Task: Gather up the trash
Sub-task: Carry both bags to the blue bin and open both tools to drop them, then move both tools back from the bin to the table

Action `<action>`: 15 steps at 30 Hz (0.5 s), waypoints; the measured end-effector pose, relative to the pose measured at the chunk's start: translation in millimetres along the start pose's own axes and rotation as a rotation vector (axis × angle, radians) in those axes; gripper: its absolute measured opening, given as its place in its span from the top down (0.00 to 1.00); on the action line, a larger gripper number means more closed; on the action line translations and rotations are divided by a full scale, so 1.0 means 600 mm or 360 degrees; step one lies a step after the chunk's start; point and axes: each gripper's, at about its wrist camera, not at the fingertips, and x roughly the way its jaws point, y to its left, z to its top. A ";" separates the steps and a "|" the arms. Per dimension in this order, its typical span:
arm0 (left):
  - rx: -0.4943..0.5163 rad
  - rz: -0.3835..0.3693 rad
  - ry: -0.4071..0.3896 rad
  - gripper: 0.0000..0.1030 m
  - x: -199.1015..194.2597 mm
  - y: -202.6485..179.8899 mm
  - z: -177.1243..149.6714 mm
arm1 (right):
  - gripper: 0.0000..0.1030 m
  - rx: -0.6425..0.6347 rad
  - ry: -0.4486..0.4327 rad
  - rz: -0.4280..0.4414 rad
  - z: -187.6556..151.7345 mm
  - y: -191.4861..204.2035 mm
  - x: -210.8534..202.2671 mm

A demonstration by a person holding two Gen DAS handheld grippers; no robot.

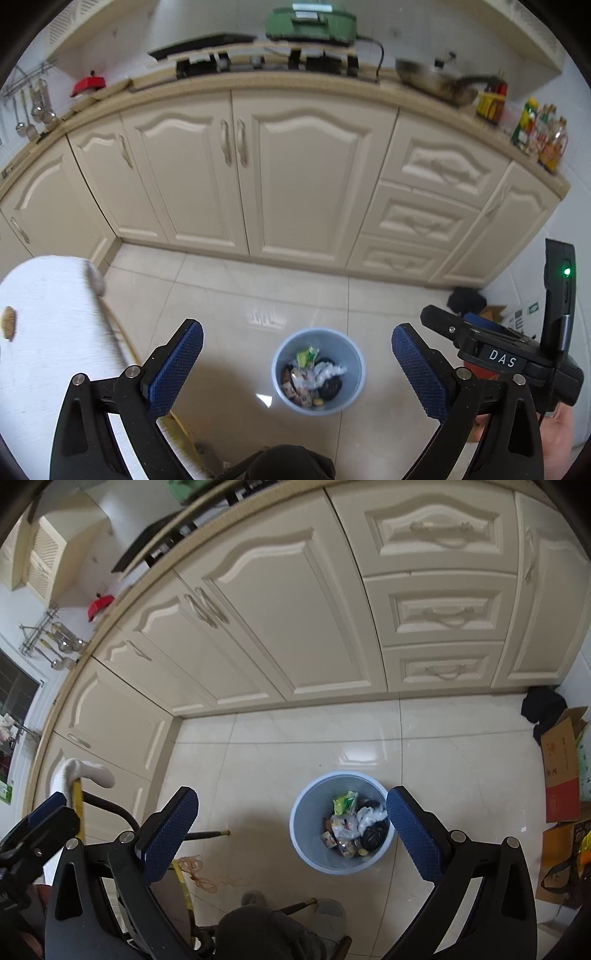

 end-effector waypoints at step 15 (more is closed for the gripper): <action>-0.0206 0.0065 -0.0373 0.01 -0.322 0.155 -0.152 | 0.00 -0.0338 -0.0251 0.0173 -0.019 0.223 -0.155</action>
